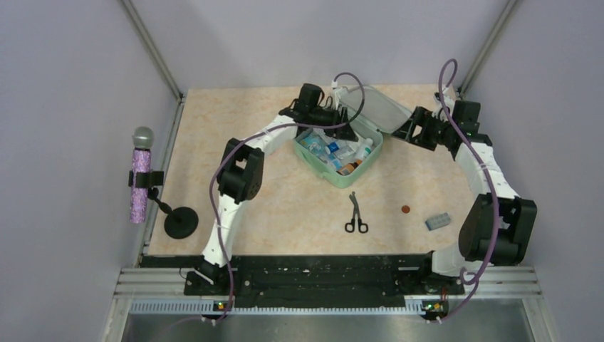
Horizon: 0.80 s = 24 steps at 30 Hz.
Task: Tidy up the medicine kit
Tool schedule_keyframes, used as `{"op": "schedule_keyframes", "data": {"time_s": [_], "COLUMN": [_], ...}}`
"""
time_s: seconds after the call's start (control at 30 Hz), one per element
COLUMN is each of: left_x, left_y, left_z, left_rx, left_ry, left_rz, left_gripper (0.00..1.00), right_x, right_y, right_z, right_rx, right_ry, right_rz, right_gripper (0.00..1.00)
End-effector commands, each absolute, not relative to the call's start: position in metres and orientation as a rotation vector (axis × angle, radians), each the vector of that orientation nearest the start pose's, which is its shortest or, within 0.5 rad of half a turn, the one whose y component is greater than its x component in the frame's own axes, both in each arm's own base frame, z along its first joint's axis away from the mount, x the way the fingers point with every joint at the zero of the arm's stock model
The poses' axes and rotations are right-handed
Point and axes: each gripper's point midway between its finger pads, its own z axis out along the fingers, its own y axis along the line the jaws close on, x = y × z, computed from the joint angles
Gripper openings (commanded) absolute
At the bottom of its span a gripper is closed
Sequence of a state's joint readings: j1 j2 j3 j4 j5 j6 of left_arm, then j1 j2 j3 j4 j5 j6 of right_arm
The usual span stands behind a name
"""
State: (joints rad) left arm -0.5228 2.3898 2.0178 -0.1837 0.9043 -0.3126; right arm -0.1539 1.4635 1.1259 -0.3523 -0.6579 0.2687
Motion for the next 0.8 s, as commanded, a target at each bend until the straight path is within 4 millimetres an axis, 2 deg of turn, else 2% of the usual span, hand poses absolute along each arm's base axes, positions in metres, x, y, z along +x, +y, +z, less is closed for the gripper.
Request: {"op": "schedule_keyframes", "data": {"time_s": [0.0, 0.1, 0.23, 0.37, 0.4, 0.43, 0.6, 0.77], "left_x": [0.438, 0.451, 0.473, 0.492, 0.493, 0.494, 0.484, 0.478], "left_y": [-0.397, -0.373, -0.328, -0.282, -0.273, -0.264, -0.232, -0.208], "left_z": [0.216, 0.225, 0.234, 0.235, 0.234, 0.232, 0.222, 0.207], "left_rx": [0.857, 0.815, 0.717, 0.597, 0.585, 0.581, 0.611, 0.709], "left_ry": [1.899, 1.921, 1.955, 2.022, 2.035, 2.05, 2.12, 2.162], "left_rz": [-1.416, -1.266, -1.076, -0.948, -0.934, -0.92, -0.879, -0.75], "left_gripper": [0.56, 0.56, 0.56, 0.57, 0.57, 0.58, 0.58, 0.57], "right_x": [0.407, 0.419, 0.433, 0.449, 0.454, 0.458, 0.477, 0.489], "right_y": [0.04, 0.036, 0.045, 0.051, 0.051, 0.05, 0.052, 0.045], "right_z": [0.19, 0.189, 0.186, 0.187, 0.187, 0.185, 0.178, 0.163], "right_rx": [0.141, 0.168, 0.194, 0.265, 0.284, 0.309, 0.375, 0.435], "right_ry": [2.195, 2.192, 2.163, 2.126, 2.119, 2.12, 2.118, 2.136], "right_rz": [0.713, 0.702, 0.825, 0.965, 0.985, 1.001, 1.084, 1.058], "right_gripper": [0.8, 0.79, 0.8, 0.89, 0.97, 0.99, 0.99, 0.99]}}
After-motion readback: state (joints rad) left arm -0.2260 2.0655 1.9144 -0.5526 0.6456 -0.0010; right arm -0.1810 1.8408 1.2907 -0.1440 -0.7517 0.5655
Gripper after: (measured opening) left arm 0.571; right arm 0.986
